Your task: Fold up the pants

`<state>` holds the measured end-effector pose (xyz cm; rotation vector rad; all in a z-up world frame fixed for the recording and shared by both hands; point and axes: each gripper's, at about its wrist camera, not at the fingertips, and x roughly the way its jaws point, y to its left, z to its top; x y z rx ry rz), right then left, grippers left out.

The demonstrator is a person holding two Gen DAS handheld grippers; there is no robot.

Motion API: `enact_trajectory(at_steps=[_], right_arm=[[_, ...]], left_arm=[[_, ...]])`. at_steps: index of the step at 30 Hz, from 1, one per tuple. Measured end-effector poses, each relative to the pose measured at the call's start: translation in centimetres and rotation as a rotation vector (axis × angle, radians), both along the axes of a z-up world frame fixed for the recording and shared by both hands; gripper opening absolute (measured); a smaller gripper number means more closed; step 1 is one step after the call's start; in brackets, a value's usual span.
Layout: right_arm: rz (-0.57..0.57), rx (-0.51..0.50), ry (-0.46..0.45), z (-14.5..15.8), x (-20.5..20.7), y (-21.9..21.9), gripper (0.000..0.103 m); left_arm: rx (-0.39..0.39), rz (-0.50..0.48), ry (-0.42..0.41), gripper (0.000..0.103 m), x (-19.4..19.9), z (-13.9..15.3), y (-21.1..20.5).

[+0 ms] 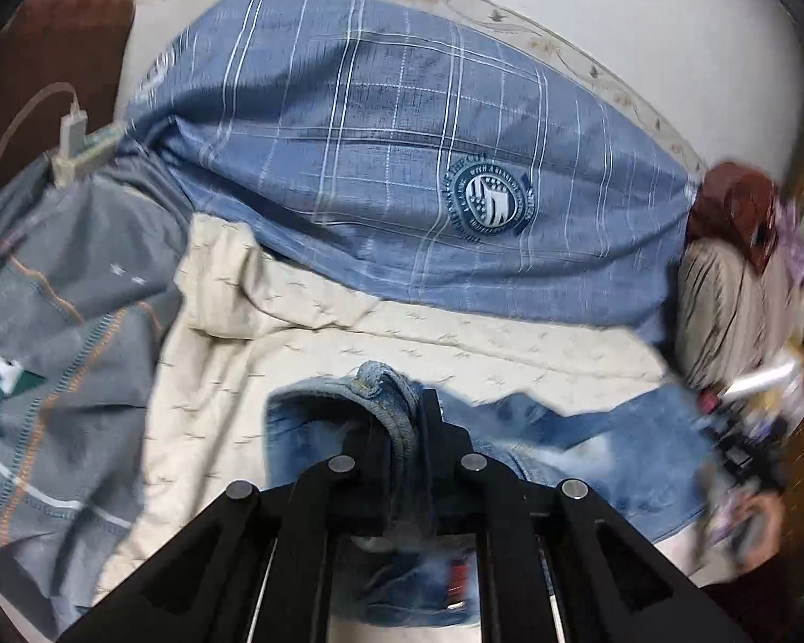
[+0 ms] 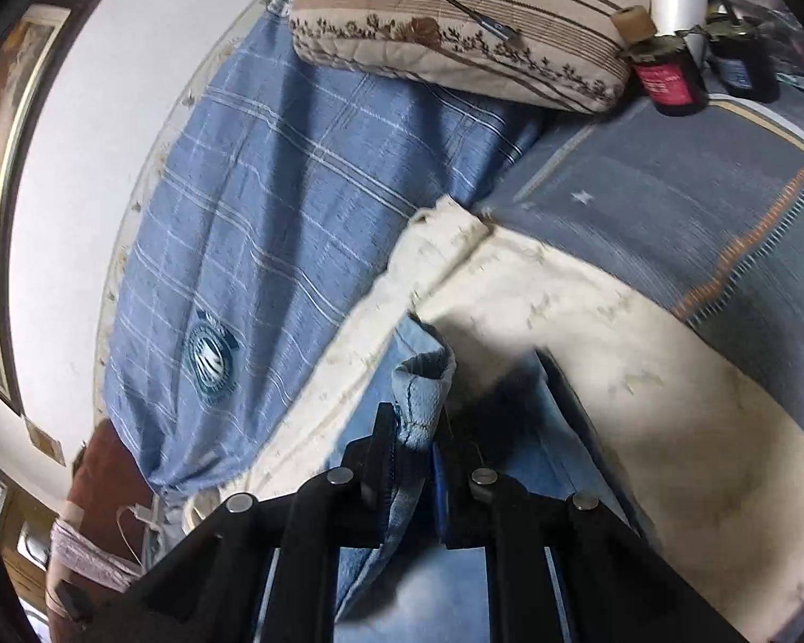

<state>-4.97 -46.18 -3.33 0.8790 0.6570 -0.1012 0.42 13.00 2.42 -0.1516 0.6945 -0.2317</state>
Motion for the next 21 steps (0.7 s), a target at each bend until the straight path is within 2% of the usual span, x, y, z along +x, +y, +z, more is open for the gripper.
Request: enact_trajectory(at_steps=[2, 3, 5, 7, 8, 9, 14, 17, 19, 20, 21], right_arm=[[0.003, -0.029, 0.031, -0.2, -1.0, 0.4, 0.012], [0.002, -0.031, 0.049, -0.6, -1.5, 0.5, 0.012], [0.01, -0.023, 0.085, -1.4, -2.4, 0.6, 0.012], [0.012, -0.027, 0.105, -2.1, -3.2, 0.9, 0.012], [0.017, -0.027, 0.115, -2.3, -3.7, 1.2, 0.012], [0.02, -0.039, 0.125, -2.5, -4.4, 1.5, 0.012], [0.022, -0.06, 0.166, -3.2, -6.7, 2.5, 0.012], [-0.004, -0.075, 0.17, -2.8, -7.5, 1.8, 0.012], [-0.029, -0.004, 0.123, -2.3, -7.9, 0.4, 0.016], [-0.053, 0.037, 0.089, -1.9, -8.2, -0.4, 0.016], [-0.071, 0.056, 0.063, -1.6, -8.3, -1.1, 0.023]], left_arm=[[0.08, 0.009, 0.053, 0.009, -0.7, -3.0, -0.2], [0.086, 0.018, 0.085, 0.009, -0.7, -4.3, 0.0], [0.074, 0.075, 0.192, 0.01, -0.8, -8.5, 1.6], [0.008, 0.107, 0.238, 0.01, -1.0, -10.5, 3.0], [-0.033, 0.121, 0.235, 0.01, -1.3, -10.9, 3.6], [-0.042, 0.124, 0.226, 0.011, -1.5, -10.8, 3.7], [0.035, 0.131, 0.212, 0.017, -1.2, -10.1, 3.2], [0.051, 0.155, 0.231, 0.029, -1.2, -10.2, 3.4], [0.038, 0.165, 0.227, 0.033, -1.9, -9.8, 3.7], [0.029, 0.174, 0.222, 0.04, -2.4, -9.4, 3.9], [0.022, 0.199, 0.211, 0.047, -3.0, -8.8, 4.5]])
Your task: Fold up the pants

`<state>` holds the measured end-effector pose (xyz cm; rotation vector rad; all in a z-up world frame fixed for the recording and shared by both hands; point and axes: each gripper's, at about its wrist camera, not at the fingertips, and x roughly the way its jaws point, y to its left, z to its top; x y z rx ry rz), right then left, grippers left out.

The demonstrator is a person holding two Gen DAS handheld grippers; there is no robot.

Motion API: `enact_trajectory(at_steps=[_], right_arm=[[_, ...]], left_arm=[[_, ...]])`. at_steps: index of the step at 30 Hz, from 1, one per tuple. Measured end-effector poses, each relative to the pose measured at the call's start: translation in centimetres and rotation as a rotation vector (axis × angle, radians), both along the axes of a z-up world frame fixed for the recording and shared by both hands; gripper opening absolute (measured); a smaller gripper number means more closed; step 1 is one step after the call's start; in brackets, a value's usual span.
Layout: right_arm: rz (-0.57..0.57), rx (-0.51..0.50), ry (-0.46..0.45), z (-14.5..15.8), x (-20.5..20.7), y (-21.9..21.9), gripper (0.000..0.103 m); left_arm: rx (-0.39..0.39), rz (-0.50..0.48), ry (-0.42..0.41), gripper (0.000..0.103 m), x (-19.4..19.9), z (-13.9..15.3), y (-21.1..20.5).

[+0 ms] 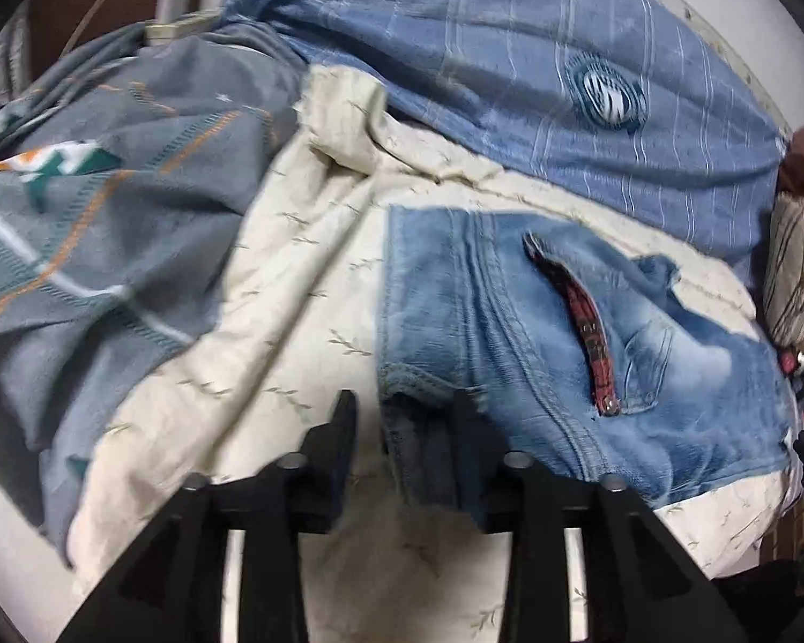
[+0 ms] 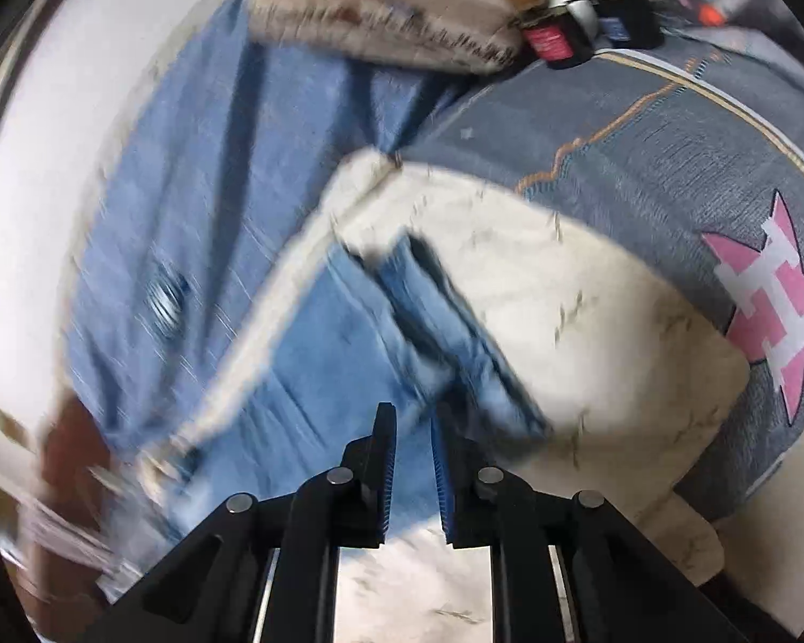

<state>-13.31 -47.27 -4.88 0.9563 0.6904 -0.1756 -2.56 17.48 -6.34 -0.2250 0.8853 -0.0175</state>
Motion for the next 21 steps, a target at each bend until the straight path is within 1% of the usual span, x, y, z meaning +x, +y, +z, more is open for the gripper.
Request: enact_trajectory(at_steps=[1, 2, 3, 4, 5, 8, 9, 11, 12, 13, 14, 15, 18, 20, 21], right_arm=[[-0.011, 0.008, -0.019, 0.3, -0.1, -0.6, 0.033], [-0.021, 0.023, -0.032, 0.4, -0.1, -1.1, 0.066], [-0.036, 0.061, -0.06, 0.4, -0.2, -1.5, 0.081], [-0.035, 0.093, -0.089, 0.2, -0.2, -1.6, 0.081], [-0.019, 0.106, -0.1, 0.2, 0.0, -1.5, 0.081], [0.046, 0.096, -0.076, -0.2, 1.3, -0.4, 0.081], [0.061, 0.098, -0.069, -0.3, 1.7, -0.2, 0.079], [0.07, 0.086, -0.033, -0.8, 2.4, 0.4, 0.078], [0.072, 0.087, -0.009, -1.3, 2.8, 0.4, 0.075], [0.076, 0.1, 0.002, -1.6, 3.0, 0.4, 0.072], [0.08, 0.13, 0.012, -2.3, 3.2, 0.3, 0.067], [0.08, 0.146, 0.022, -2.8, 3.3, 0.3, 0.066], [0.067, 0.145, 0.034, -3.3, 4.3, 0.4, 0.065], [0.057, 0.135, 0.025, -3.4, 4.8, 0.4, 0.064], [0.053, 0.127, 0.027, -3.4, 5.0, 0.4, 0.058]], left_arm=[[0.007, 0.025, -0.02, 0.047, -0.6, 0.7, 0.3], [0.013, 0.039, -0.037, 0.047, -1.1, 1.2, 0.4], [0.017, 0.05, -0.065, 0.047, -1.6, 2.0, 0.5], [0.015, 0.05, -0.096, 0.048, -2.1, 2.9, 0.3], [0.013, 0.04, -0.118, 0.05, -2.4, 3.6, -0.1], [0.003, -0.039, -0.177, 0.054, -2.7, 5.4, -2.9], [-0.003, -0.084, -0.193, 0.058, -2.5, 5.7, -4.5], [-0.002, -0.162, -0.21, 0.062, -1.9, 5.9, -7.6], [0.001, -0.183, -0.21, 0.062, -1.6, 5.8, -8.8], [0.001, -0.209, -0.204, 0.062, -1.3, 5.6, -10.1], [-0.005, -0.232, -0.197, 0.062, -1.0, 5.2, -11.3], [-0.01, -0.247, -0.19, 0.062, -0.9, 4.9, -12.1], [-0.014, -0.29, -0.135, 0.062, 0.0, 3.2, -14.5], [-0.007, -0.298, -0.086, 0.062, 0.7, 2.0, -15.4], [0.007, -0.298, -0.041, 0.062, 1.2, 1.2, -15.7]])
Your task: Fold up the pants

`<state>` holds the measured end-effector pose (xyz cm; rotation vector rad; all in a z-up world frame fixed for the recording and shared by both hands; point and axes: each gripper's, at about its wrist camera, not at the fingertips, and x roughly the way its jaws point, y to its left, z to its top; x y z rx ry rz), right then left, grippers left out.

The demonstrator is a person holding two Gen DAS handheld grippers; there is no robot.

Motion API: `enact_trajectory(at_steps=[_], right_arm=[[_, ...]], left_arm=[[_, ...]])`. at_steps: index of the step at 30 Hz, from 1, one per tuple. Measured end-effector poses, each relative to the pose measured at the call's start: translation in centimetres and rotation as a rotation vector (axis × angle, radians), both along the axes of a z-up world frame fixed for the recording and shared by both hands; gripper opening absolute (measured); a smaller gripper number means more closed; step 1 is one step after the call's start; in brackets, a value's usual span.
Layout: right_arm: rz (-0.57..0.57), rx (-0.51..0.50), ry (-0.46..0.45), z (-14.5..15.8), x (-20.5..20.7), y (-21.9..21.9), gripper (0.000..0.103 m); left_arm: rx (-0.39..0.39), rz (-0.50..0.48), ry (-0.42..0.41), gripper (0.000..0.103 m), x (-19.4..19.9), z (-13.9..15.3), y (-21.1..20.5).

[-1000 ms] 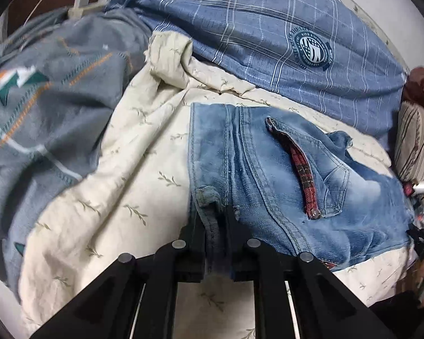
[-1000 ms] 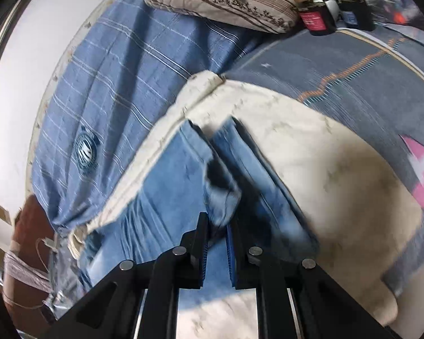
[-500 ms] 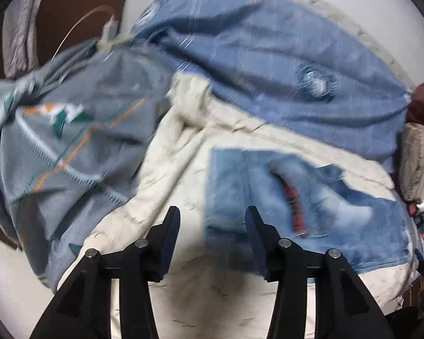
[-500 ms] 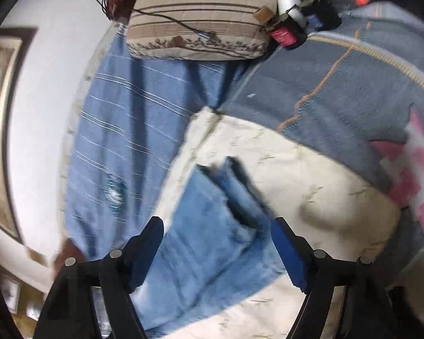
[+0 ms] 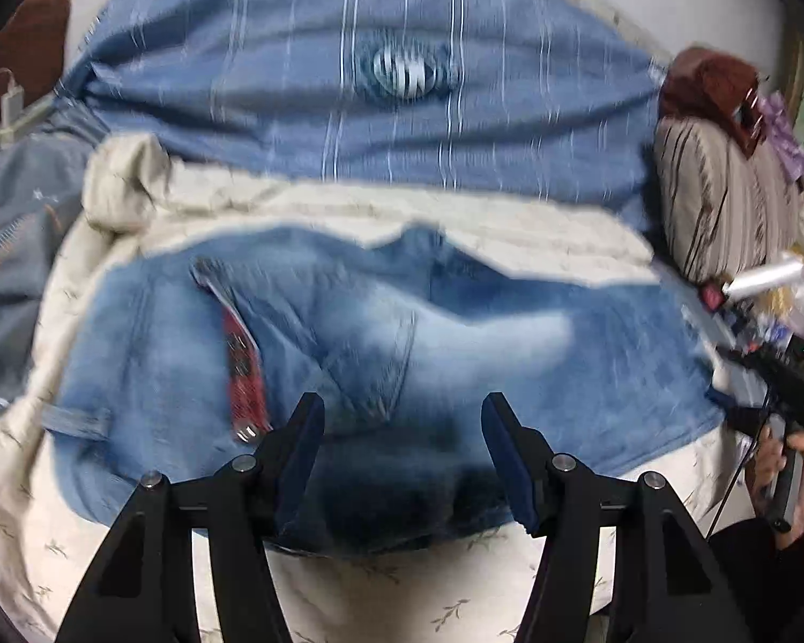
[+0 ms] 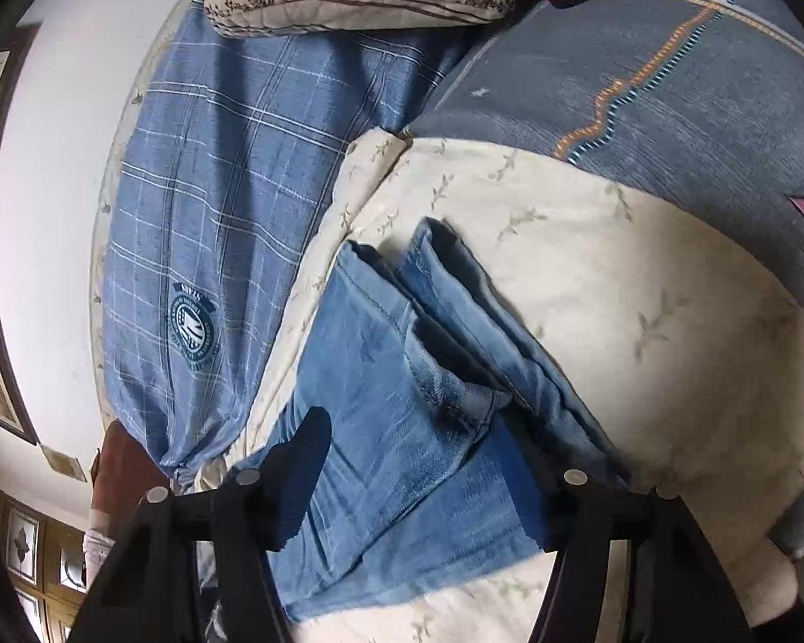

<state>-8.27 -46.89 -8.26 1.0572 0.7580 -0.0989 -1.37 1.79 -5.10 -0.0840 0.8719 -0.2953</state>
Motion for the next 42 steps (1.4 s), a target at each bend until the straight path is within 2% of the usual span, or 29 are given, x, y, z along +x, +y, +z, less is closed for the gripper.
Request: enact_trajectory(at_steps=[1, 3, 5, 10, 13, 16, 17, 18, 19, 20, 23, 25, 26, 28, 33, 35, 38, 42], right_arm=[[-0.001, -0.004, 0.005, -0.1, 0.2, 0.0, 0.055], [-0.012, -0.011, 0.02, -0.4, 0.7, -0.1, 0.032], [-0.04, -0.002, -0.009, -0.2, 0.3, -0.2, 0.023], [-0.027, -0.058, -0.113, 1.9, -0.4, 0.3, 0.022], [-0.013, -0.034, -0.066, 1.2, -0.2, 0.3, 0.023], [-0.039, 0.019, 0.014, -0.2, -0.1, -0.2, 0.031], [-0.037, 0.044, 0.018, -0.4, 0.0, -0.3, 0.038], [-0.033, 0.055, 0.011, -0.5, 0.1, -0.2, 0.053], [-0.034, 0.044, 0.001, -0.3, 0.2, 0.0, 0.058], [-0.032, 0.018, -0.002, 0.0, 0.3, 0.2, 0.062], [-0.013, -0.066, 0.011, 0.3, 1.3, 1.2, 0.062], [-0.018, -0.119, 0.026, 0.6, 1.7, 1.6, 0.043], [-0.008, -0.115, 0.023, 0.5, 1.9, 1.7, 0.018], [-0.014, -0.12, 0.011, 0.7, 1.8, 2.0, 0.016], [0.008, -0.421, -0.086, 5.6, -0.5, 4.8, 0.014], [0.013, -0.481, -0.099, 6.4, -1.9, 5.5, 0.014], [0.021, -0.505, -0.038, 5.9, -3.2, 5.2, 0.014], [0.043, -0.427, 0.118, 2.9, -3.0, 3.9, 0.015]], left_arm=[[0.026, 0.004, 0.044, 0.062, 0.4, -0.7, -0.3], [0.055, -0.004, 0.112, 0.062, 0.8, -1.8, -0.5], [0.071, -0.009, 0.119, 0.062, 0.7, -1.9, -0.5], [0.147, -0.024, 0.144, 0.062, 0.5, -2.3, -1.1], [0.178, -0.025, 0.145, 0.062, 0.4, -2.3, -1.5], [0.185, -0.022, 0.148, 0.062, 0.5, -2.2, -1.6], [0.182, -0.021, 0.148, 0.062, 0.5, -2.2, -1.5], [0.179, -0.021, 0.149, 0.062, 0.4, -2.2, -1.5], [0.176, -0.021, 0.15, 0.062, 0.4, -2.2, -1.4], [0.173, -0.021, 0.151, 0.062, 0.5, -2.2, -1.4], [0.174, -0.02, 0.156, 0.062, 0.6, -2.2, -1.3], [0.183, -0.017, 0.157, 0.062, 0.6, -2.2, -1.5], [0.186, -0.016, 0.157, 0.062, 0.6, -2.2, -1.5], [0.19, -0.014, 0.158, 0.062, 0.6, -2.2, -1.6], [0.181, -0.011, 0.161, 0.062, 0.5, -2.1, -1.4], [0.181, -0.011, 0.159, 0.062, 0.4, -2.2, -1.3], [0.203, -0.025, 0.149, 0.062, 0.3, -2.4, -1.7], [0.232, -0.044, 0.141, 0.063, 0.2, -2.7, -2.1]])
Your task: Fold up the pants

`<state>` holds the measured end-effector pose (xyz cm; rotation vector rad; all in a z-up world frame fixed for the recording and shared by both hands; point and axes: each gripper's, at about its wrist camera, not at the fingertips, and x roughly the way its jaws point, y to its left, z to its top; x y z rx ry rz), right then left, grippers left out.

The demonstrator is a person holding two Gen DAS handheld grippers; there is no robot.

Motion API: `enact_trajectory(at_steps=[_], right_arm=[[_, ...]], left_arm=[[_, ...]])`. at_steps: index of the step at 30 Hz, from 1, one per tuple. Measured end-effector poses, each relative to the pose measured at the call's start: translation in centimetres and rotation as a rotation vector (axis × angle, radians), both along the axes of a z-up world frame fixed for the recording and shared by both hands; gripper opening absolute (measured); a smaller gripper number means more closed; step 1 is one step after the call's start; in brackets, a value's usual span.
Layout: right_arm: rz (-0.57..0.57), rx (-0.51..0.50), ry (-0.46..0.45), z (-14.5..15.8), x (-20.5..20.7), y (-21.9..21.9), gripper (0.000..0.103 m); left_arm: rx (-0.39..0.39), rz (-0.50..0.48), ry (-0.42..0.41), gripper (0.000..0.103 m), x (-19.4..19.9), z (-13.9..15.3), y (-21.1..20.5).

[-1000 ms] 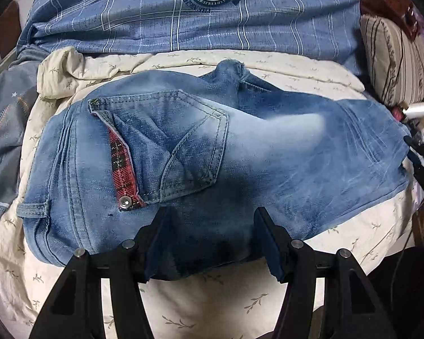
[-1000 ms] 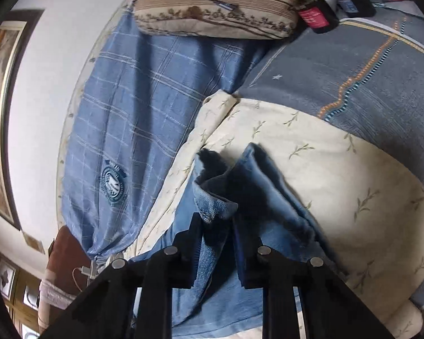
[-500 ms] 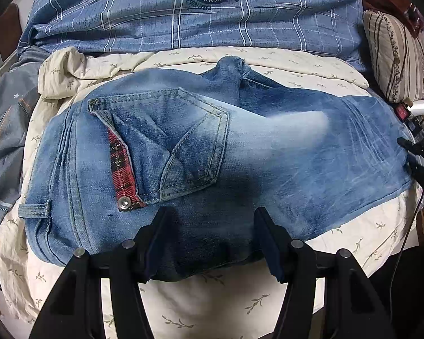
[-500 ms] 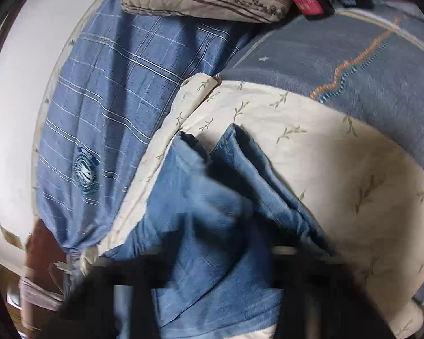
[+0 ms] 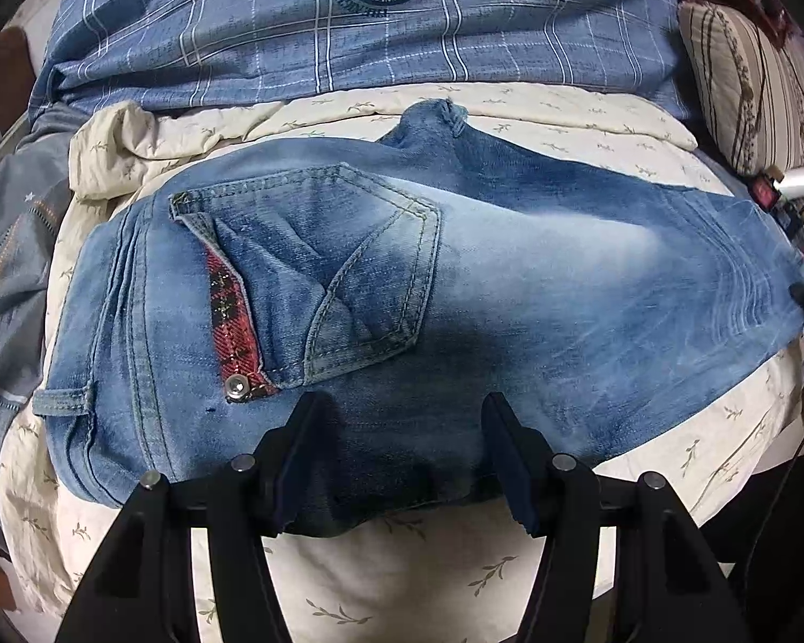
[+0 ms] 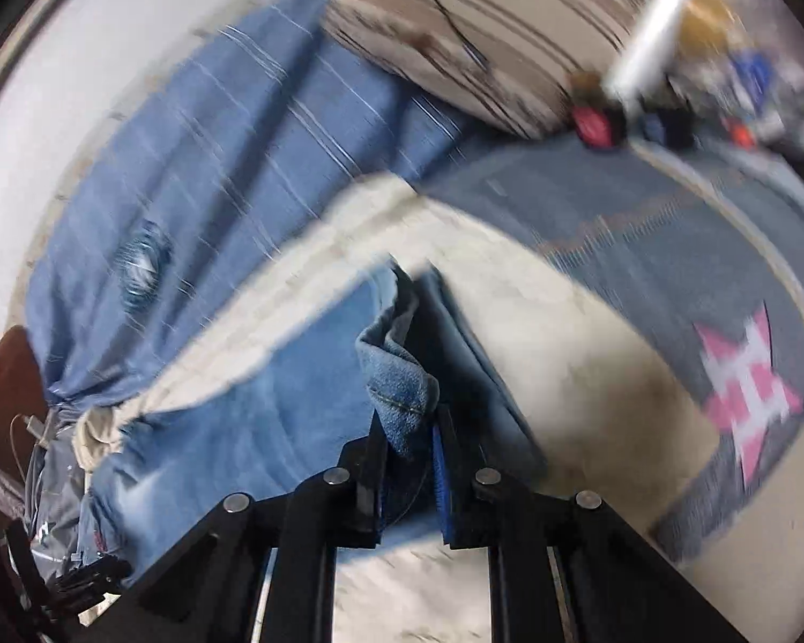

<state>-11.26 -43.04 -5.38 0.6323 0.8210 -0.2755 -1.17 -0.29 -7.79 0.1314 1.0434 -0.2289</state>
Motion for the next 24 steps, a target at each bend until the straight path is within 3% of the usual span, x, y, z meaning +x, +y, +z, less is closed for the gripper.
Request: enact_trajectory(at_steps=[2, 6, 11, 13, 16, 19, 22, 24], right_arm=[[-0.015, 0.077, 0.047, -1.3, -0.1, -0.9, 0.019], [-0.089, 0.171, -0.019, -0.5, -1.7, -2.6, 0.031], [-0.276, 0.093, -0.134, 2.0, -4.1, -3.6, 0.033], [-0.289, 0.047, -0.17, 3.2, -3.8, -3.0, 0.033], [-0.1, 0.027, -0.192, 4.1, -0.6, 0.4, 0.033], [0.166, 0.03, -0.181, 4.0, 4.1, 6.8, 0.033], [0.442, 0.04, -0.111, 3.2, 9.8, 15.0, 0.033], [0.534, 0.059, -0.081, 2.7, 12.8, 18.8, 0.033]], left_arm=[[-0.005, -0.007, 0.004, 0.066, 0.1, 0.0, 0.0], [-0.045, -0.013, -0.001, 0.066, 0.0, 0.2, 0.7], [-0.167, 0.039, -0.071, 0.066, -0.4, 1.0, 3.4], [-0.227, 0.043, -0.078, 0.066, -0.4, 0.9, 4.2], [-0.253, 0.018, -0.113, 0.066, -0.7, 0.9, 4.6], [-0.235, -0.004, -0.121, 0.069, -1.0, 0.5, 4.0], [-0.186, -0.033, -0.131, 0.077, -1.2, 0.3, 3.0], [-0.152, -0.048, -0.139, 0.079, -1.3, 0.0, 2.4]])
